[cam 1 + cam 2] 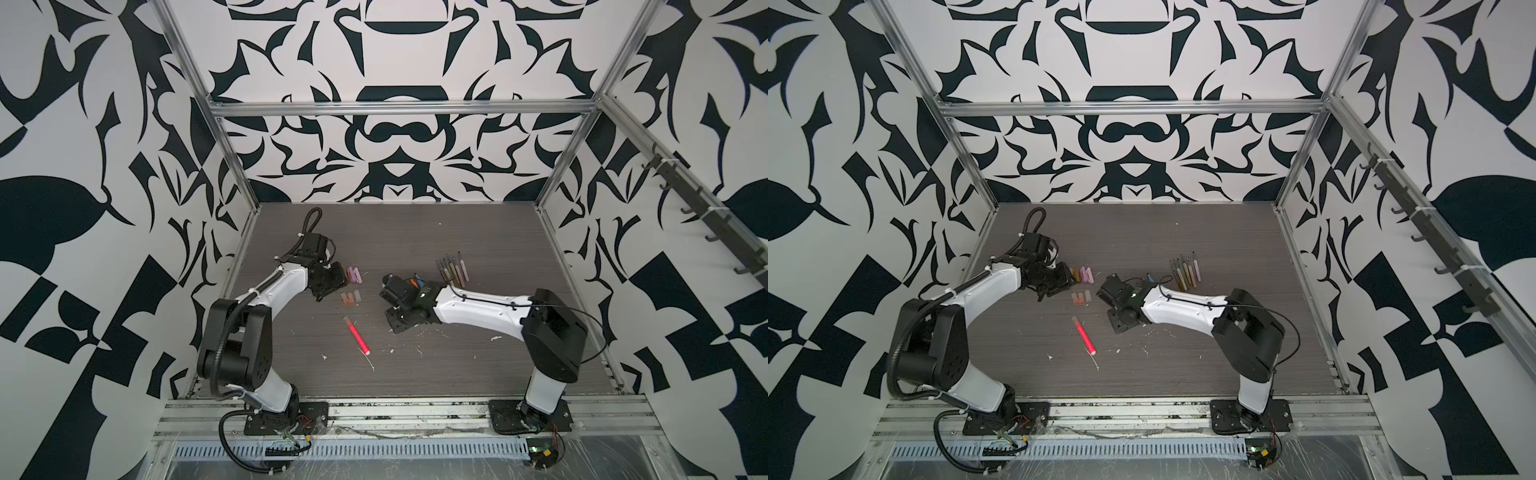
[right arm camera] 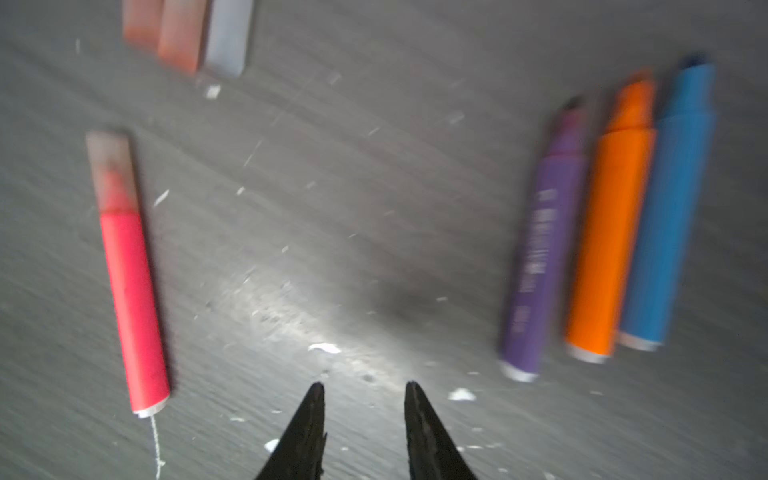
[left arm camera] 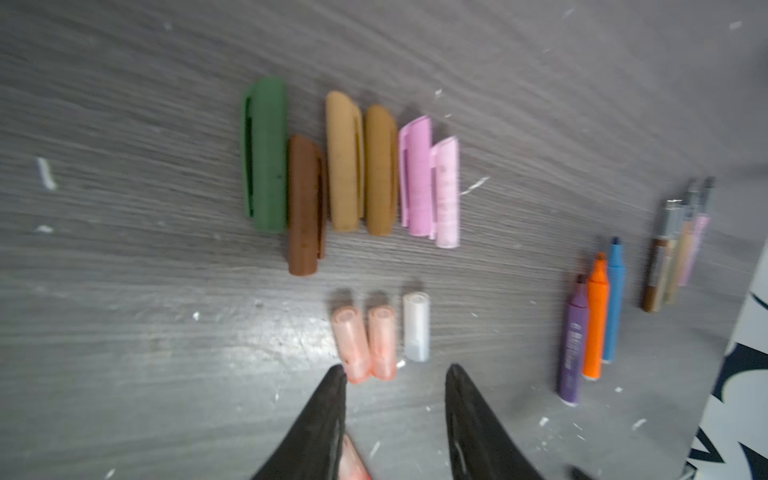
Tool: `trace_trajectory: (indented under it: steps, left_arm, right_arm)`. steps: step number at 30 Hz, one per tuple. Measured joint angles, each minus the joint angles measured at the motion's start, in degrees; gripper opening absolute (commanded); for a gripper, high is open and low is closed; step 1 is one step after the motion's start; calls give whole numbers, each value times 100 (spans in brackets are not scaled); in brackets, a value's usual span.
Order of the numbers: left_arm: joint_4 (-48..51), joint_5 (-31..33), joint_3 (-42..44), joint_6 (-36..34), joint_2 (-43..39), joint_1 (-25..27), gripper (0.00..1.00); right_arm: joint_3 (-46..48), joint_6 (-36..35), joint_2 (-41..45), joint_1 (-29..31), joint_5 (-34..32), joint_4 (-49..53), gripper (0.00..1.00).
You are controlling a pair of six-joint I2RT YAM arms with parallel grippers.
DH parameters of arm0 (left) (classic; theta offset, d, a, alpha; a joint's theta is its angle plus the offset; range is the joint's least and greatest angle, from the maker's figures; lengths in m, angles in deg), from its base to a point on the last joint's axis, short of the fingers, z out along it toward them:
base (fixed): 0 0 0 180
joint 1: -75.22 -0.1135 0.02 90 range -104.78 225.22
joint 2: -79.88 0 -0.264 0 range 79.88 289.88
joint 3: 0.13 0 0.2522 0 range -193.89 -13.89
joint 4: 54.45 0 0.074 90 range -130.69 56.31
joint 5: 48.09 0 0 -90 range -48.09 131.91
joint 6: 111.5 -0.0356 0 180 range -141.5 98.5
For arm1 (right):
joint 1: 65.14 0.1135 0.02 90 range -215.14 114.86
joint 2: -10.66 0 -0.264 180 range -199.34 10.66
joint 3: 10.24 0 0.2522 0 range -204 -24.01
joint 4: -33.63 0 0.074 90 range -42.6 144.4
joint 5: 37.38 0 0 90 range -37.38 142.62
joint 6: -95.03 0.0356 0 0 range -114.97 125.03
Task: Open the pen caps
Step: 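Move the right gripper to the pink felt marker and open over it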
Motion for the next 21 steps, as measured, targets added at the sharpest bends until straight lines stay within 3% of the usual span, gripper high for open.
trace_trajectory:
  steps: [7, 13, 21]
  left_arm:
    - [-22, -190, 173, 37, -901, -109, 42]
    - [-31, -483, 614, 149, -1475, -468, 42]
    - [37, -691, 800, 122, -2074, -579, 42]
  right_arm:
    - [-728, 11, -800, 553, 184, 22, 44]
    - [-1250, -52, -1241, 553, 210, 175, 47]
    - [-1510, -162, -1493, 535, 212, 389, 47]
